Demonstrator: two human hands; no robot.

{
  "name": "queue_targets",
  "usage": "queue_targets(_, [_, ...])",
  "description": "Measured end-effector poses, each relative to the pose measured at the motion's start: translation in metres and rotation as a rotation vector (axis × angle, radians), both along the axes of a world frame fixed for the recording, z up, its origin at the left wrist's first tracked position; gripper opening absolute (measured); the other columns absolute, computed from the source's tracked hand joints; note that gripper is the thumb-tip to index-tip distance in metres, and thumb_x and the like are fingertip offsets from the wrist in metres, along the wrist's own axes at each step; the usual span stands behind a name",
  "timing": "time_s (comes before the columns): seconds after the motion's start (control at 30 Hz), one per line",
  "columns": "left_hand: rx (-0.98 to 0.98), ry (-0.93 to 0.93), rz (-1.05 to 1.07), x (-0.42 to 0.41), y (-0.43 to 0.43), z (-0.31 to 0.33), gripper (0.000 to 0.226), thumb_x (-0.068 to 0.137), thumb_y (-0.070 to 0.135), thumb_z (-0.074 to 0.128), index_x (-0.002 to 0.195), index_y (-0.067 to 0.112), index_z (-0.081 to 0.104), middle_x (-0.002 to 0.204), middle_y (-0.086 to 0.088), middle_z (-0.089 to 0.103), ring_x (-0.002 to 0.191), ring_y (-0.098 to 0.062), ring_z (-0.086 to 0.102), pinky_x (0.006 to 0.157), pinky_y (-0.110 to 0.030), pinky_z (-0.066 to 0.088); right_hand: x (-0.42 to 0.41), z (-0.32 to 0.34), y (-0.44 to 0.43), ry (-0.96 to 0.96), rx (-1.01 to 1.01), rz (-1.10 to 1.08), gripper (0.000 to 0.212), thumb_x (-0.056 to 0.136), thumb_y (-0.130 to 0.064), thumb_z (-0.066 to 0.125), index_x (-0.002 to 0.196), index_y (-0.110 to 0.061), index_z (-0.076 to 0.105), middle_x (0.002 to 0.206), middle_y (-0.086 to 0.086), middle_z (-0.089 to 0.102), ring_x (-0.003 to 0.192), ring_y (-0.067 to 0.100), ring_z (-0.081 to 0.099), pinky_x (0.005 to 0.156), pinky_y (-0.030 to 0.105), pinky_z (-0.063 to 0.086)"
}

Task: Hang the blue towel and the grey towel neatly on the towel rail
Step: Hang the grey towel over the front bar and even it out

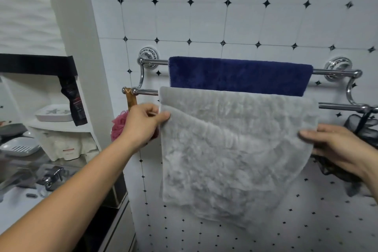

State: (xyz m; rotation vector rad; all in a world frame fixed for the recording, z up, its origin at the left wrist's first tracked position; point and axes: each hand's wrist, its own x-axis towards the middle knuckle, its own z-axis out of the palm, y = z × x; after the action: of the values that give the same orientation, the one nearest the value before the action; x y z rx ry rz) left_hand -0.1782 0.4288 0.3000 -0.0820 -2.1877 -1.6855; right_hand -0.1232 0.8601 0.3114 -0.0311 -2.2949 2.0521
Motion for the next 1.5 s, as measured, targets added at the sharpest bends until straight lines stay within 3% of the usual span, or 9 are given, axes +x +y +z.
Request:
queue_targets(0.2, [0.226, 0.073, 0.132, 0.003, 0.010, 0.044, 0.020, 0.081, 0.017, 0.073, 0.066, 0.015, 0.060, 0.066, -0.003, 0.059, 0.059, -0.017, 0.052, 0.059, -0.027, 0.043, -0.008, 0.016, -0.013, 0.124, -0.123, -0.236, 0.064, 0.045, -0.047, 0.086, 0.098, -0.014, 0.071, 0.096, 0.005, 0.077, 0.098, 0.029, 0.071, 0.089, 0.045, 0.054])
queue_targets(0.33, [0.672, -0.138, -0.180, 0.019, 0.012, 0.042, 0.013, 0.079, 0.009, 0.059, 0.068, 0.010, 0.064, 0.068, -0.006, 0.063, 0.062, -0.022, 0.059, 0.061, -0.027, 0.049, -0.007, 0.022, -0.021, 0.163, -0.087, -0.315, 0.072, 0.022, -0.060, 0.087, 0.077, -0.020, 0.062, 0.082, 0.003, 0.077, 0.079, 0.017, 0.074, 0.075, 0.034, 0.061])
queue_targets(0.4, [0.726, -0.248, -0.336, 0.023, 0.011, 0.040, 0.021, 0.084, 0.015, 0.056, 0.069, 0.012, 0.070, 0.073, -0.005, 0.069, 0.068, -0.023, 0.065, 0.067, -0.030, 0.052, -0.009, 0.023, -0.024, 0.187, -0.084, -0.339, 0.053, 0.046, -0.048, 0.089, 0.077, -0.020, 0.057, 0.094, 0.012, 0.074, 0.079, 0.022, 0.070, 0.079, 0.039, 0.059])
queue_targets(0.47, [0.730, -0.309, -0.376, 0.022, 0.011, 0.038, 0.020, 0.088, 0.023, 0.059, 0.081, 0.013, 0.074, 0.083, -0.005, 0.075, 0.075, -0.023, 0.071, 0.070, -0.033, 0.056, -0.010, 0.023, -0.027, 0.217, -0.081, -0.373, 0.026, 0.076, -0.021, 0.079, 0.083, -0.019, 0.054, 0.105, 0.018, 0.067, 0.077, 0.023, 0.066, 0.075, 0.037, 0.058])
queue_targets(0.63, [0.592, -0.092, -0.089, 0.002, 0.012, 0.045, 0.019, 0.081, 0.005, 0.074, 0.096, 0.010, 0.063, 0.083, -0.006, 0.068, 0.063, -0.016, 0.066, 0.052, -0.024, 0.052, -0.011, 0.024, -0.023, 0.241, -0.044, -0.436, 0.025, 0.084, -0.002, 0.069, 0.082, -0.020, 0.051, 0.085, 0.008, 0.062, 0.045, 0.001, 0.060, 0.039, 0.013, 0.045])
queue_targets(0.97, [-0.297, 0.208, 0.293, -0.025, 0.004, 0.066, 0.012, 0.078, 0.029, 0.076, 0.086, 0.027, 0.067, 0.072, 0.014, 0.061, 0.086, -0.021, 0.064, 0.094, -0.044, 0.049, -0.009, 0.033, -0.022, 0.308, 0.150, -0.470, 0.027, 0.085, -0.004, 0.070, 0.108, -0.014, 0.060, 0.089, 0.005, 0.064, 0.071, 0.019, 0.062, 0.055, 0.020, 0.056])
queue_targets(1.13, [-0.127, 0.225, 0.408, -0.011, 0.009, 0.040, 0.020, 0.082, 0.034, 0.066, 0.092, 0.018, 0.060, 0.077, 0.011, 0.062, 0.083, -0.017, 0.062, 0.079, -0.032, 0.048, -0.010, 0.030, -0.025, 0.310, 0.091, -0.519, 0.025, 0.083, -0.011, 0.074, 0.099, -0.015, 0.055, 0.089, 0.008, 0.066, 0.071, 0.018, 0.063, 0.068, 0.032, 0.054])
queue_targets(1.37, [0.103, 0.036, 0.148, -0.019, 0.013, 0.009, 0.023, 0.081, 0.025, 0.076, 0.096, 0.011, 0.065, 0.089, -0.004, 0.069, 0.081, -0.020, 0.065, 0.081, -0.040, 0.056, -0.008, 0.002, -0.027, 0.147, 0.068, -0.411, 0.020, 0.087, -0.015, 0.070, 0.100, 0.001, 0.068, 0.089, 0.008, 0.073, 0.076, 0.019, 0.071, 0.063, 0.022, 0.059])
queue_targets(1.5, [0.195, -0.005, 0.028, -0.020, 0.013, 0.011, 0.019, 0.083, 0.023, 0.075, 0.089, 0.006, 0.069, 0.090, -0.014, 0.072, 0.079, -0.024, 0.066, 0.079, -0.043, 0.057, -0.008, 0.015, -0.022, 0.161, 0.003, -0.441, 0.010, 0.087, -0.020, 0.070, 0.080, -0.014, 0.068, 0.072, -0.003, 0.073, 0.072, 0.016, 0.067, 0.068, 0.025, 0.055])
